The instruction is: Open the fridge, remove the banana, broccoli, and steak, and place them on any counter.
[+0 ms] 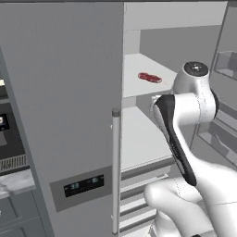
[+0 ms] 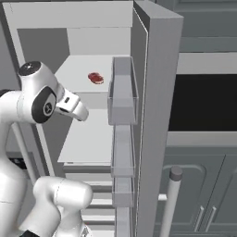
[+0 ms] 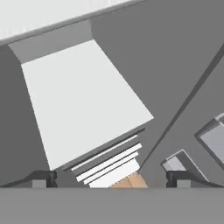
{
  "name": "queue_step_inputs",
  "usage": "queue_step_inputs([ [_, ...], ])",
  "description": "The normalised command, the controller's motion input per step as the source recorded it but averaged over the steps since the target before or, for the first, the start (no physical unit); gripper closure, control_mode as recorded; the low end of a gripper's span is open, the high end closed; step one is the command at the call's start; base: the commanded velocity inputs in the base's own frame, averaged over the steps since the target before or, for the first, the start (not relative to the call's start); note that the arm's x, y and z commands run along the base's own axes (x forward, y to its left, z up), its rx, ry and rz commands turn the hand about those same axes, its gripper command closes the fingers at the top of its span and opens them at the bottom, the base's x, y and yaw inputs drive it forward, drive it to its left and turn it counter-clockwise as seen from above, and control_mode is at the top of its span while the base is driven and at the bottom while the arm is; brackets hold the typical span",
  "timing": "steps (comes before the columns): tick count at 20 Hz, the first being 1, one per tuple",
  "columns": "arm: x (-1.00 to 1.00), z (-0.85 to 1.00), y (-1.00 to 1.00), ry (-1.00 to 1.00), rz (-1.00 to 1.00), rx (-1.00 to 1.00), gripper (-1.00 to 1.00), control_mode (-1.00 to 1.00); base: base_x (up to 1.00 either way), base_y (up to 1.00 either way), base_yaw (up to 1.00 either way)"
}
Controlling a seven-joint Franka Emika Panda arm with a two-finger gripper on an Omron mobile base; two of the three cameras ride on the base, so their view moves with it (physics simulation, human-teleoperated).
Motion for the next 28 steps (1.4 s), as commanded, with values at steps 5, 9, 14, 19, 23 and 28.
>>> queue_step_inputs([
  [5,0.05,0.75,-0.4,-0.33,0.36,0.0,-1.0,-1.0,0.0,0.0,0.0],
  [9,0.63,0.47,-0.17,-0.24,0.23,-0.15,-1.0,-1.0,0.0,0.0,0.0],
  [14,0.87,0.32,0.0,-0.1,0.02,-0.28,-1.0,-1.0,0.0,0.0,0.0],
  [19,0.94,0.04,0.0,-0.01,0.01,-0.13,-1.0,-1.0,0.0,0.0,0.0],
  [23,0.65,-0.02,-0.01,0.0,0.06,0.05,-1.0,-1.0,0.0,0.0,0.0],
  [28,0.37,-0.17,0.0,0.0,0.07,0.09,-1.0,-1.0,0.0,0.0,0.0],
])
